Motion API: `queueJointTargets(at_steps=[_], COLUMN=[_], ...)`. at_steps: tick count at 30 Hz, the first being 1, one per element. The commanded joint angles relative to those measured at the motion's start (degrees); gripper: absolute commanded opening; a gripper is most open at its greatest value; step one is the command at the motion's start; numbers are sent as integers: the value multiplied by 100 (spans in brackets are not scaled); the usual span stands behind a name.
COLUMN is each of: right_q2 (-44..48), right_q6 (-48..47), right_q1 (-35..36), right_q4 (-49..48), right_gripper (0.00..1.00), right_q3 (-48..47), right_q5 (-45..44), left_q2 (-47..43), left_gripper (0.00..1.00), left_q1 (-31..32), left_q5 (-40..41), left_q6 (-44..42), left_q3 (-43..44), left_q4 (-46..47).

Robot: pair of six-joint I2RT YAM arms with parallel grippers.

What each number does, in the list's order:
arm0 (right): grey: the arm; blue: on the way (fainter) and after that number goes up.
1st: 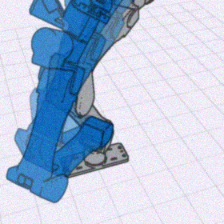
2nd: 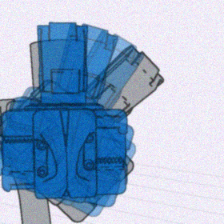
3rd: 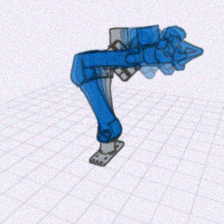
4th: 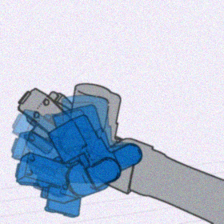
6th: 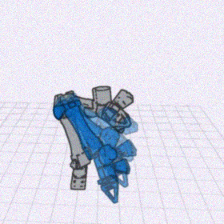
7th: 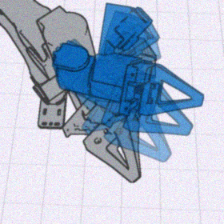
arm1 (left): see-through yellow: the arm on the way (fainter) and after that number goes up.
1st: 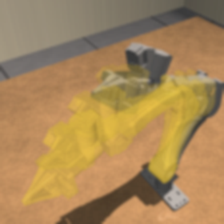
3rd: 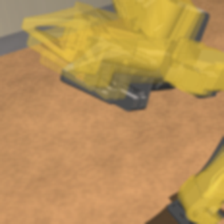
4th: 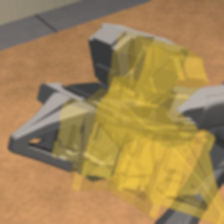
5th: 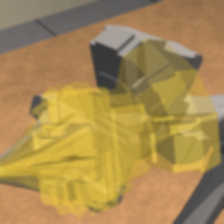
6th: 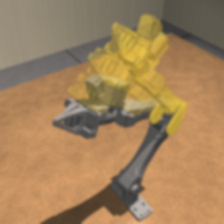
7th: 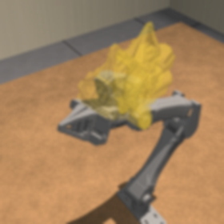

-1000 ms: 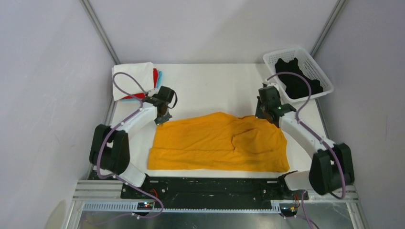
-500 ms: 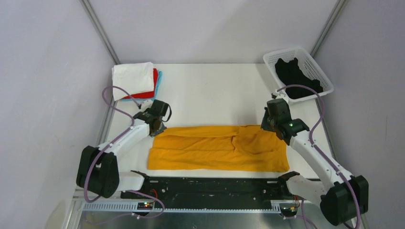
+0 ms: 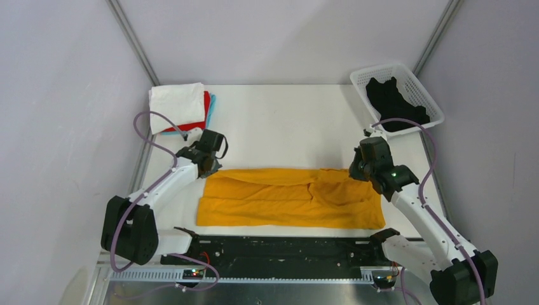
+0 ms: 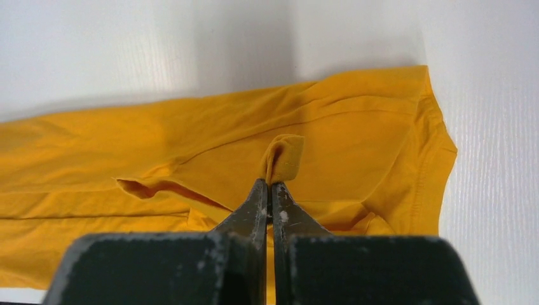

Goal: Fold and stack the t-shirts
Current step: Fold the other side of the tshirt into a rectangle

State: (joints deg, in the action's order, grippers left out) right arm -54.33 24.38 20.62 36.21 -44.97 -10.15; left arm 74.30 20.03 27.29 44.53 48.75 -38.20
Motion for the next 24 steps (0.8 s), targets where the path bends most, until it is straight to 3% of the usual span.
queueJointTargets(at_steps=[1,8,11,14,17,18,19,20,22,24], right_q2=[125,283,366,534,710,840,912,1055,1257,1452], right_q6=[65,544,931,1537,2524,2719,3070,3194,3405,3423], right_q1=[72,150,254,565,1225,1491,1617,1863,2072,2109], right_q4=[284,929,1264,1700,2327,2438,2684,2797,3035,3221], right_gripper=[0,1,8,27,39,42,56,61,67,85], right_q3=[-82,155,339,616,546,535,538,536,534,466], right_q5=[-11,-208,-38,23,-123,-138,-121,-152,-338,-537], left_q2=[-179,-103,-117,-261,-701,-818,-1077,-1213,-1588,-1853], left_gripper=[0,0,2,30,53,71,84,96,99,100], left_q1=[32,27,27,31,32,30,28,27,28,28], left_q5=[144,249,223,197,144,144,171,185,205,165], left_q6=[-70,220,256,262,327,356,368,395,415,356], left_q3=[-91,-627,-769,-891,-1121,-1183,-1201,-1217,-1192,-1062], left_q4=[60,73,80,66,32,5,-72,-117,-179,-189])
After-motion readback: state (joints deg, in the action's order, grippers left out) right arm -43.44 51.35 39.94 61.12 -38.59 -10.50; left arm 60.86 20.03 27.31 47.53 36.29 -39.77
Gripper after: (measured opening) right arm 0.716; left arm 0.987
